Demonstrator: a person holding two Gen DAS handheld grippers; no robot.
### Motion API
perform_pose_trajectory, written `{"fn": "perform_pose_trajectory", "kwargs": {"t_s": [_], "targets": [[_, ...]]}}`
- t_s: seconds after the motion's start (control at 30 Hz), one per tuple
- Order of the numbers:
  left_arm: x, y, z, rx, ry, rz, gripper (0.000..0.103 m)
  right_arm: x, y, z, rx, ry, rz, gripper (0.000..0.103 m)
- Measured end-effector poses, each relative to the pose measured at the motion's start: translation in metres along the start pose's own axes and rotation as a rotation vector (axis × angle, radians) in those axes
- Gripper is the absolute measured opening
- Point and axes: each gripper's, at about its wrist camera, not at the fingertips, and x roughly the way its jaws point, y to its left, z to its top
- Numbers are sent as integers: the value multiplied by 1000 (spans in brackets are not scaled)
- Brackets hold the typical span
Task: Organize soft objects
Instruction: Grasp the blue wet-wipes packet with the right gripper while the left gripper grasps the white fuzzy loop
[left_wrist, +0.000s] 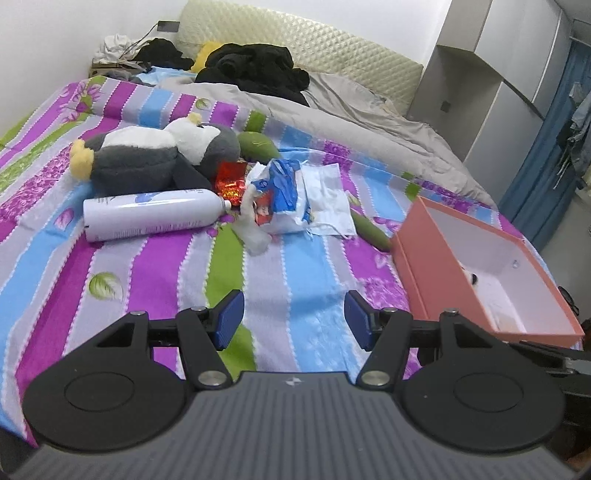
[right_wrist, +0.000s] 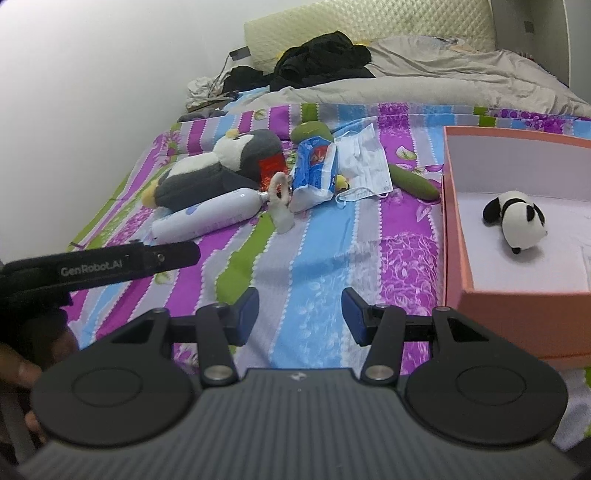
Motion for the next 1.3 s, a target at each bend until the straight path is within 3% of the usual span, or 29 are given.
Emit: {"fn": "perform_pose_trajectory", "kwargs": {"t_s": [0.53, 0.93, 1.3], "targets": [[130, 51, 53, -74, 23, 13, 64, 116, -11, 59, 50, 29, 29, 52], [223, 79, 75, -94, 27, 7, 51, 206, -16, 105, 109, 19, 32, 52], [273, 87, 83, -90, -3, -24, 44, 264, -26, 119, 145, 30, 30, 49]]}}
